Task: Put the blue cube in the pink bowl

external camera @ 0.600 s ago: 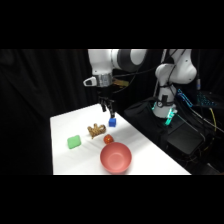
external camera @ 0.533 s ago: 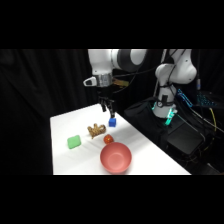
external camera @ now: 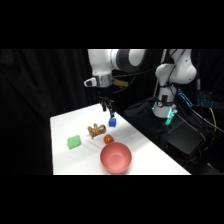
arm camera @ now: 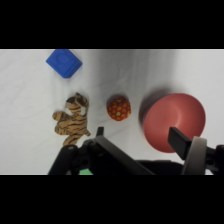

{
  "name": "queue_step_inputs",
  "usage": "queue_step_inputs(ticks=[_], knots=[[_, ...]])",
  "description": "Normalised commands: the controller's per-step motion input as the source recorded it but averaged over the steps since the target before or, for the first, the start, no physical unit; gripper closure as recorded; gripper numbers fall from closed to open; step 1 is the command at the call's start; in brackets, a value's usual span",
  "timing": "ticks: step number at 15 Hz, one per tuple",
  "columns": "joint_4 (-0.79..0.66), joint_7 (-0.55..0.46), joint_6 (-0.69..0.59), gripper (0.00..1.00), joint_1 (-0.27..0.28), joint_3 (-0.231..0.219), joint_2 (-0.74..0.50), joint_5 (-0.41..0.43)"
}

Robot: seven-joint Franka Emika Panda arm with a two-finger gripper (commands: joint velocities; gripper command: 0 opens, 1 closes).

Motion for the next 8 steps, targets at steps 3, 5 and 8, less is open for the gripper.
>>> queue_step_inputs(ticks=[3,5,8], knots=[[-0.24,-0.01,0.16,0.00,-0.099,-0.081,-0.22,-0.030],[-0.26,-0.03,0.19,0.00,-0.108,-0.091,-0.24,-0.021],[-0.28,-0.03,0.22,0.00,-0.111,-0.098,-0.26,-0.015]])
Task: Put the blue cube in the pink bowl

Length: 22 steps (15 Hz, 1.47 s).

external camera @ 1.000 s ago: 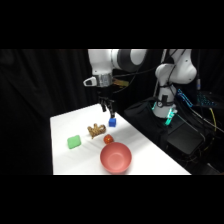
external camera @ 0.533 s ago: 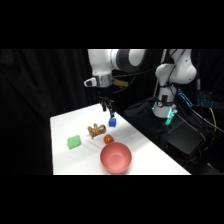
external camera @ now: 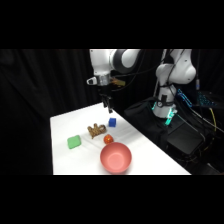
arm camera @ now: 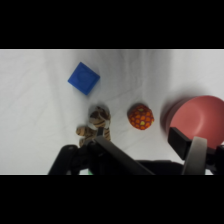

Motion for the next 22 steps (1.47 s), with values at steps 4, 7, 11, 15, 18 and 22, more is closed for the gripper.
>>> queue_step_inputs(ticks=[4,7,11,15,18,22], knots=[[-0.28,0.02,0.24,0.00,-0.104,-0.093,-0.27,-0.031],[-0.29,0.09,0.25,0.00,-0.098,-0.085,-0.27,-0.061],[-0.29,0.16,0.31,0.00,-0.082,-0.059,-0.21,-0.075],[-0.24,0.16,0.41,0.00,-0.038,-0.022,-0.03,0.007],[-0.15,0.11,0.44,0.00,-0.011,-0.009,0.15,0.140],[-0.05,0.02,0.40,0.00,0.007,0.030,0.26,0.273]])
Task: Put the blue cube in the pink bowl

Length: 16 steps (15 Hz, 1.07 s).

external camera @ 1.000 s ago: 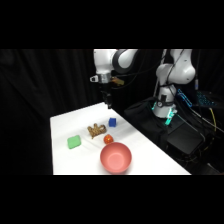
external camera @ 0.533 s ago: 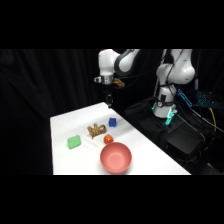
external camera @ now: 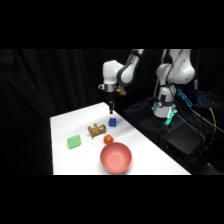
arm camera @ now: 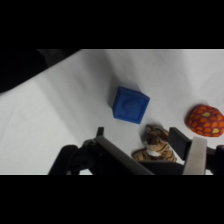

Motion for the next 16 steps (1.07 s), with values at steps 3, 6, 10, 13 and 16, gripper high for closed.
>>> queue_step_inputs(ticks=[3,6,10,13,16], knots=[[0.02,-0.05,0.36,0.00,-0.027,0.096,0.27,0.369],[0.02,-0.08,0.34,0.00,-0.072,0.173,0.22,0.360],[0.01,-0.05,0.35,0.00,-0.017,0.145,0.21,0.280],[0.05,0.04,0.34,0.00,0.002,0.065,0.25,0.124],[0.08,0.09,0.33,0.00,0.033,-0.011,0.24,0.046]])
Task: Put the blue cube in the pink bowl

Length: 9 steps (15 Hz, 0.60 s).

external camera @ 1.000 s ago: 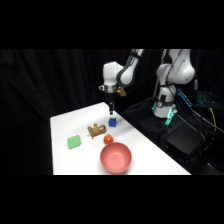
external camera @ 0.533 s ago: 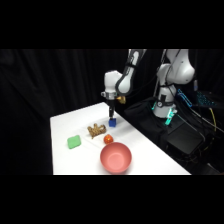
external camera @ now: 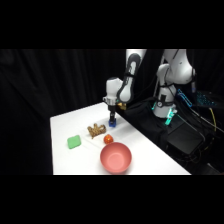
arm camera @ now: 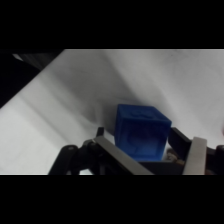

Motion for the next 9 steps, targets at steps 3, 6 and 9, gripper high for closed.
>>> queue_step_inputs(ticks=[3,6,9], knots=[[0.02,0.11,0.31,0.07,0.080,-0.001,0.11,0.045],[0.02,0.09,0.22,0.33,0.054,0.013,0.04,0.054],[0.00,0.12,0.09,0.69,0.127,-0.101,-0.01,-0.005]])
